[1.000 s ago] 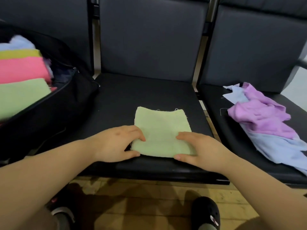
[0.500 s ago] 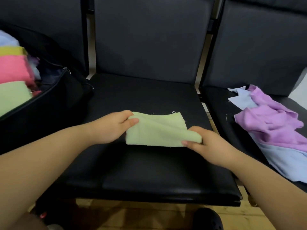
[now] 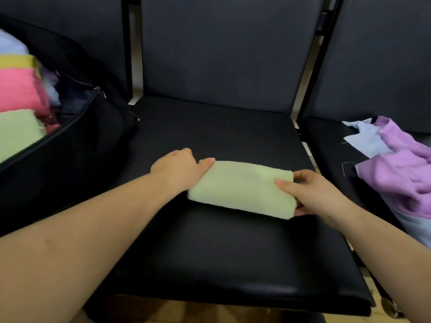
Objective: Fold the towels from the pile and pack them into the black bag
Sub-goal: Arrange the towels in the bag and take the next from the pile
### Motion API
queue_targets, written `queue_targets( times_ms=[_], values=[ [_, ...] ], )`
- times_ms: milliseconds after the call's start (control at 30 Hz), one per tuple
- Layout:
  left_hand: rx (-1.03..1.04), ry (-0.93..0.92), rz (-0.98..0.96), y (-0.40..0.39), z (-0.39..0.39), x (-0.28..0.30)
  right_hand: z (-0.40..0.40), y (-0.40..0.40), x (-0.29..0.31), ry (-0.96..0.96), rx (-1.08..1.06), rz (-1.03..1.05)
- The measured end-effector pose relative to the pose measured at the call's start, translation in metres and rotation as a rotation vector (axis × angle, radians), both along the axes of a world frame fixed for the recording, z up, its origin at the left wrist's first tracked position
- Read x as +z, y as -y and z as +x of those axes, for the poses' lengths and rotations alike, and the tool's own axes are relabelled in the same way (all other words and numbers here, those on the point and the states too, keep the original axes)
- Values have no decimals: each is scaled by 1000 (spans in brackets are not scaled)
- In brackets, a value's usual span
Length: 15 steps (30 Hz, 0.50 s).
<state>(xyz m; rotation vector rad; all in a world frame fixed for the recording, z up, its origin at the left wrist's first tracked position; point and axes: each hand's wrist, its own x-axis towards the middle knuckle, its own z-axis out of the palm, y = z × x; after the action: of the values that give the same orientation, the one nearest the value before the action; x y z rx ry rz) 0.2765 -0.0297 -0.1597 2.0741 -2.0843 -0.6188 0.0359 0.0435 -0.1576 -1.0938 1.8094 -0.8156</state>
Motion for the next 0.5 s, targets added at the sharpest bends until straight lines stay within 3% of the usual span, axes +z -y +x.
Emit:
queue_targets(
  times_ms=[133, 367, 433, 500],
  values=[
    [-33, -1, 93, 4, -2, 2, -1, 0, 2, 4, 22, 41],
    [22, -292, 190, -16, -6, 11, -7, -17, 19, -22, 266, 242],
    [58, -387, 204, -24, -7, 13, -9, -22, 23, -110, 321, 262],
    [77, -497, 193, -31, -8, 16, -9, -25, 27, -286, 312, 132]
  ],
)
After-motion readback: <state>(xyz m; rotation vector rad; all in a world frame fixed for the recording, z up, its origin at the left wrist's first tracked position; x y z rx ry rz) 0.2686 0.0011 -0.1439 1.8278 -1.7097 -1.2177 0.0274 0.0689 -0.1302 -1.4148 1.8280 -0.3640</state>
